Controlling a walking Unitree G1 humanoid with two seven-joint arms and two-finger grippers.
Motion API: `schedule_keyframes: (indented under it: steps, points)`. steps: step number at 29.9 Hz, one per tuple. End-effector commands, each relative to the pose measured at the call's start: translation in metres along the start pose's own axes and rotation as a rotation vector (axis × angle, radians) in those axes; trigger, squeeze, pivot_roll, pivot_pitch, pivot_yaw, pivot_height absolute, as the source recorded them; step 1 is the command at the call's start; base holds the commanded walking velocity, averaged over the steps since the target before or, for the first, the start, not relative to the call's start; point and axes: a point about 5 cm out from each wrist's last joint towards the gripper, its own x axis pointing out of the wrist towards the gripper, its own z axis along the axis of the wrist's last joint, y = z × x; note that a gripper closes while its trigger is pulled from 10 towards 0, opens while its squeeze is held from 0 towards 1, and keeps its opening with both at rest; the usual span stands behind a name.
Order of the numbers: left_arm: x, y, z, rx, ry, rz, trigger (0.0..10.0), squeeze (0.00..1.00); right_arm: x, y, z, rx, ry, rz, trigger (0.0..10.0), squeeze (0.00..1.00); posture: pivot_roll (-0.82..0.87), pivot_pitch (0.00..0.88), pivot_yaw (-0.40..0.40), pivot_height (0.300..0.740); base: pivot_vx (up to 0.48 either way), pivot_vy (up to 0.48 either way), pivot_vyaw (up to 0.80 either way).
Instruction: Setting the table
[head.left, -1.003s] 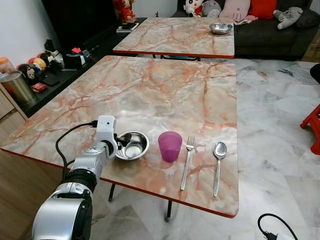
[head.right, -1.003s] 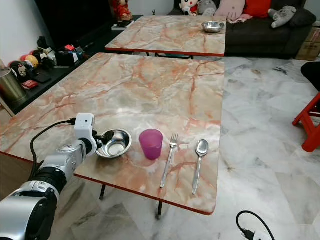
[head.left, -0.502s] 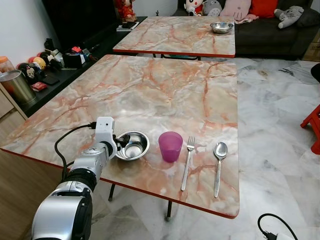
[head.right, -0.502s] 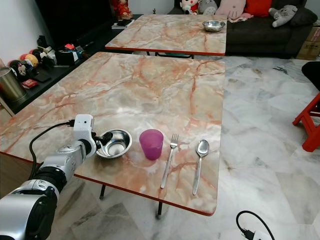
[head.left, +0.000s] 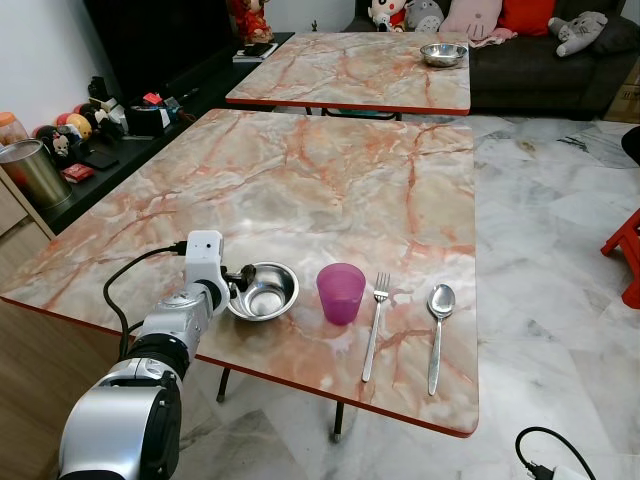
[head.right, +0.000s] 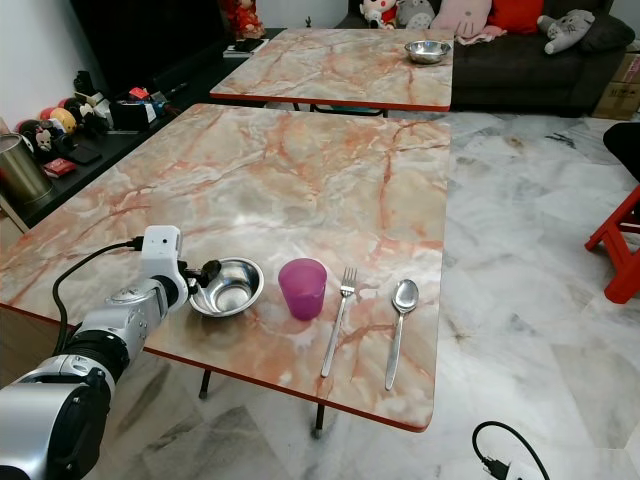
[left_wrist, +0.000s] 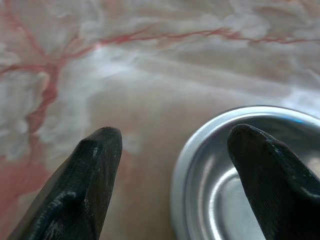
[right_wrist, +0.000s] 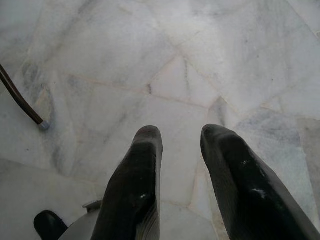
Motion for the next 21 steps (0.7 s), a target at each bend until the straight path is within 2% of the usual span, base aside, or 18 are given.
schedule_keyframes:
  steps: [1, 7, 21]
  points:
    - [0.0, 0.006, 0.006, 0.018, -0.001, 0.025, 10.0, 0.0, 0.0, -0.001, -0.001, -0.007, 0.007, -0.002, 10.0, 0.0, 0.02, 0.038, 0.056, 0.74, 0.0, 0.0, 0.0]
    - [-0.001, 0.008, 0.001, 0.005, 0.031, 0.003, 10.0, 0.0, 0.0, -0.001, -0.002, -0.007, 0.008, -0.002, 10.0, 0.0, 0.01, 0.037, 0.056, 0.74, 0.0, 0.0, 0.0]
    - [-0.002, 0.006, -0.005, 0.075, 0.09, -0.085, 10.0, 0.0, 0.0, -0.002, -0.002, -0.009, 0.009, -0.002, 10.0, 0.0, 0.02, 0.041, 0.054, 0.74, 0.0, 0.0, 0.0]
